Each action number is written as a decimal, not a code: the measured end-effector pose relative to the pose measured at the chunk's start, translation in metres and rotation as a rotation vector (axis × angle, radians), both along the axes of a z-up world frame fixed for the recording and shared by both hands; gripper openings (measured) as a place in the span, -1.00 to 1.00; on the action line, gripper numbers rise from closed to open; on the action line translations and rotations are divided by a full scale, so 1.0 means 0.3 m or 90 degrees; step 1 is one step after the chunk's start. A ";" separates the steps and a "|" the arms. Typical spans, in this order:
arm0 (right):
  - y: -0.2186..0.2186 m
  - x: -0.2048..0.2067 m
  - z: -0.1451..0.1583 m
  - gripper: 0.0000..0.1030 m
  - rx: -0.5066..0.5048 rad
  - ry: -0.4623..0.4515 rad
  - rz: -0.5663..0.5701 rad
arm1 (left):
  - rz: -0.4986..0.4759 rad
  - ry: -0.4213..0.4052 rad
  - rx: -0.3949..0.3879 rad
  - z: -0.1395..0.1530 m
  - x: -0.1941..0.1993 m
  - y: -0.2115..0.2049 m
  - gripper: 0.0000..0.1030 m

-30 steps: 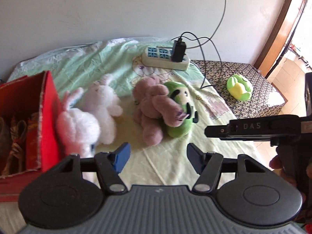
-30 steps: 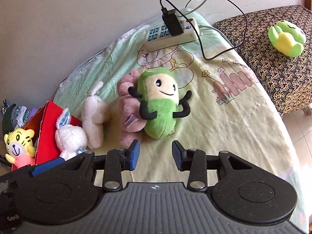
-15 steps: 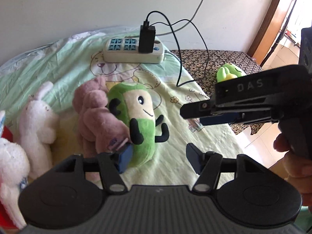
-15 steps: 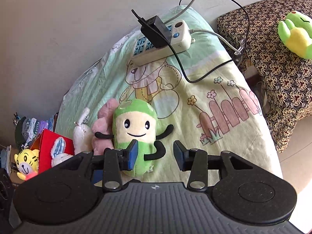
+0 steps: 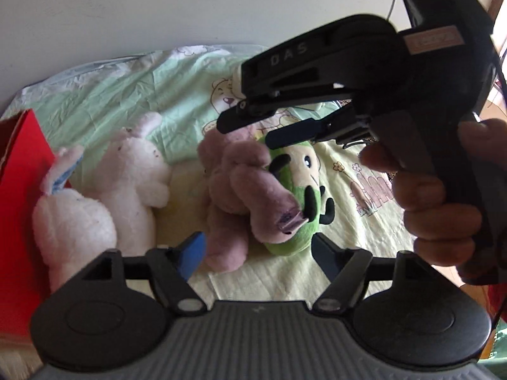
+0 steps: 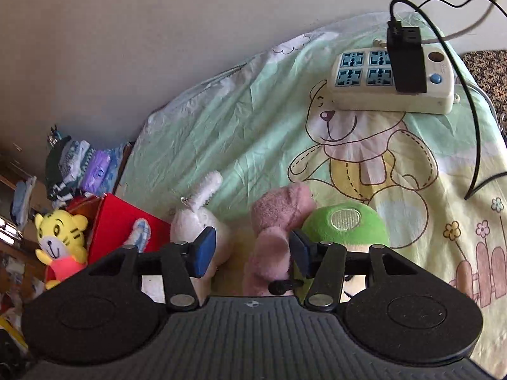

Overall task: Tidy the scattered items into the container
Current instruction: 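Close the right gripper on the green mushroom plush and lift it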

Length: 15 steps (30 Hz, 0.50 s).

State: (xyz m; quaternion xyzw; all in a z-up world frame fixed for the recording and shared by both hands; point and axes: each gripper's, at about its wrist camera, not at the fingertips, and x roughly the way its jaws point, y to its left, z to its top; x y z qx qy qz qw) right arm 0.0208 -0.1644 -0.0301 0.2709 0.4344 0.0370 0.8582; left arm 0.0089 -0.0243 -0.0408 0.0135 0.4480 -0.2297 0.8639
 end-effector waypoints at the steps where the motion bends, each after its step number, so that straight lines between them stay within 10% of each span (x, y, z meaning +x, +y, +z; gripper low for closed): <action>1: 0.011 0.012 -0.013 0.06 -0.008 0.006 0.003 | 0.001 0.004 -0.001 -0.004 0.002 0.008 0.50; 8: 0.004 0.013 -0.094 -0.46 -0.009 0.031 0.018 | 0.047 0.028 -0.002 -0.061 0.089 0.060 0.43; 15: -0.007 -0.007 -0.094 -0.54 -0.022 0.029 0.055 | 0.044 0.046 -0.013 -0.104 0.196 0.039 0.30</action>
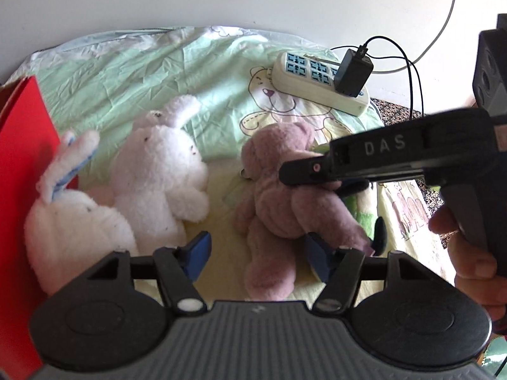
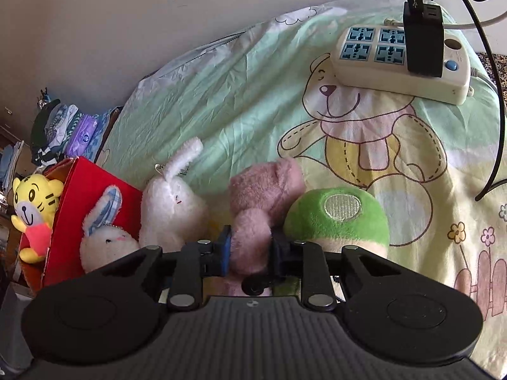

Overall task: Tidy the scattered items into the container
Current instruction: 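Close the right gripper on the green mushroom plush and lift it, then carry the green mushroom plush with the right gripper to the red box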

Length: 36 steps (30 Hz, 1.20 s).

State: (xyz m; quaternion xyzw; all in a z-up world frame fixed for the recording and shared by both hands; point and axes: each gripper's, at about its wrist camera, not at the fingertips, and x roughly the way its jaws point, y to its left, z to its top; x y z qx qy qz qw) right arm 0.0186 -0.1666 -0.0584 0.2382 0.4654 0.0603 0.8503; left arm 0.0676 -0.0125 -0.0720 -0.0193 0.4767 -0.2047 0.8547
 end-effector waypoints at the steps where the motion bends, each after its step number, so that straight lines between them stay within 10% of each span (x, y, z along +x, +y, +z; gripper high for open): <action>1: -0.005 -0.011 -0.003 -0.56 0.004 -0.002 -0.001 | -0.005 0.001 0.000 -0.006 0.011 -0.008 0.30; 12: -0.123 -0.185 0.055 -0.48 0.097 -0.091 -0.061 | -0.053 -0.008 -0.019 0.025 -0.023 -0.021 0.20; 16: -0.194 -0.210 0.066 0.34 0.021 -0.105 -0.149 | -0.084 -0.045 -0.051 0.107 -0.045 -0.041 0.21; 19: -0.221 -0.178 -0.003 0.32 0.010 -0.059 -0.160 | -0.135 -0.084 -0.044 0.141 -0.083 -0.117 0.28; 27: -0.276 -0.113 -0.193 0.42 0.248 0.001 -0.172 | -0.173 -0.064 0.020 0.040 -0.072 -0.267 0.20; 31: -0.259 -0.123 -0.184 0.31 0.262 -0.016 -0.143 | -0.157 -0.074 0.082 0.017 -0.060 -0.257 0.22; 36: -0.234 -0.193 -0.172 0.30 0.262 -0.011 -0.115 | -0.163 -0.034 0.047 0.018 -0.066 -0.227 0.27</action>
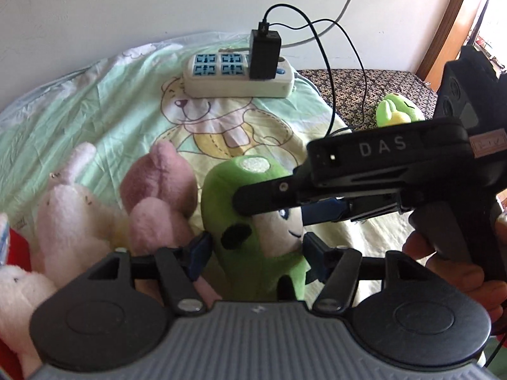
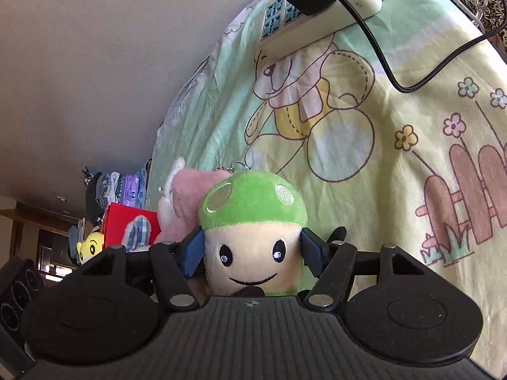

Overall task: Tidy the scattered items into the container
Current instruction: 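Carry the green mushroom plush with the right gripper to the red box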

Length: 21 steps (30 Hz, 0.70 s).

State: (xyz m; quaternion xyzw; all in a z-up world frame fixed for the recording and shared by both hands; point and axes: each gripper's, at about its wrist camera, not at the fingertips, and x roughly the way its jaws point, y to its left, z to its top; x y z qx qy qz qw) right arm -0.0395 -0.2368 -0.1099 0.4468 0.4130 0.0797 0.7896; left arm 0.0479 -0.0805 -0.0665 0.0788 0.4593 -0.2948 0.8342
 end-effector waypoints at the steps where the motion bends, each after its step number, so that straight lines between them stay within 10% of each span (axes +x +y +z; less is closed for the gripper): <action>1: -0.003 -0.017 0.003 0.30 -0.005 0.002 -0.003 | -0.005 0.003 -0.002 -0.003 -0.009 -0.008 0.27; 21: -0.003 -0.117 0.042 0.28 -0.026 0.012 -0.052 | -0.014 -0.044 0.055 0.003 -0.096 -0.122 0.23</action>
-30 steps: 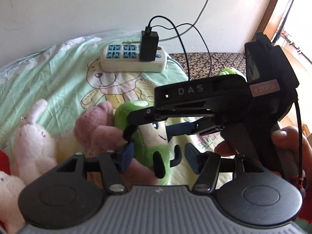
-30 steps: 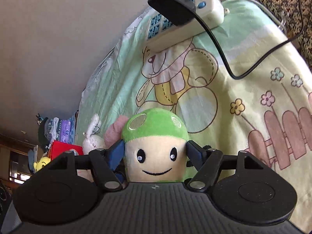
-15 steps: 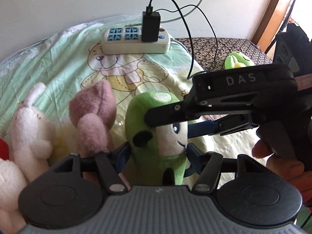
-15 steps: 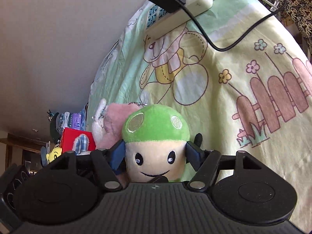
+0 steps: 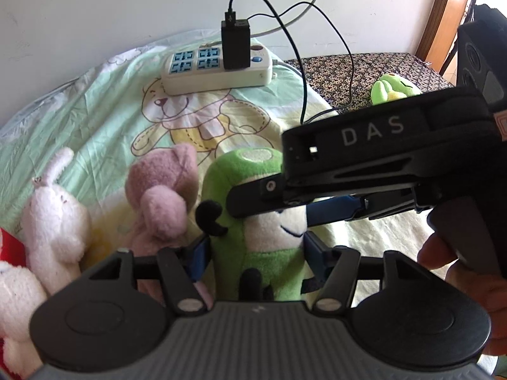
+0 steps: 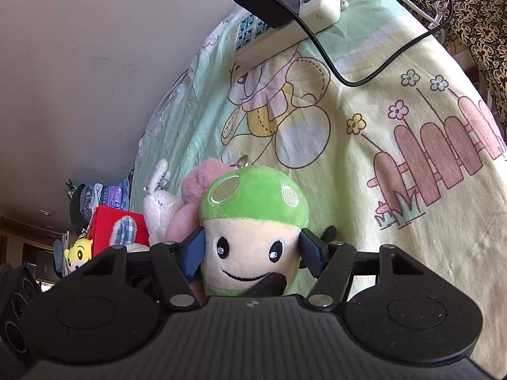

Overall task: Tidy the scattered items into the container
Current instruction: 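Carry the green mushroom plush with the right gripper to the red box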

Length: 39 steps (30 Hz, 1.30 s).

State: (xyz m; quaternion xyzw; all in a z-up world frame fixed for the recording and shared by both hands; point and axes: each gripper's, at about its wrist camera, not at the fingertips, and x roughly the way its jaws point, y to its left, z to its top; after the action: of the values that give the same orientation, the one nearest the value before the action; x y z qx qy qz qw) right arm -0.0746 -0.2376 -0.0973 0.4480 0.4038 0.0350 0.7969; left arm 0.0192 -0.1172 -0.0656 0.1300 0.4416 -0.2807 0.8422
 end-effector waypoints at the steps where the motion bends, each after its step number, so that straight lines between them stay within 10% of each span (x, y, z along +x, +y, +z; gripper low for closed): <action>1: 0.009 -0.013 0.020 0.28 -0.008 -0.008 0.002 | 0.002 -0.005 -0.004 0.013 -0.013 0.006 0.23; 19: 0.282 -0.126 0.231 0.30 -0.163 -0.105 0.064 | 0.072 -0.050 -0.080 0.154 -0.206 0.228 0.22; 39: 0.832 -0.042 0.440 0.30 -0.243 -0.205 0.067 | 0.103 -0.123 -0.150 0.323 -0.238 0.799 0.22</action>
State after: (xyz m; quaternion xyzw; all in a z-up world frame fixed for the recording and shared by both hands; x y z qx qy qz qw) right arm -0.0872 0.0121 0.0347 0.2565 0.2935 0.0702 0.9182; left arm -0.0523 0.1224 0.0312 0.0206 0.3317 -0.2484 0.9099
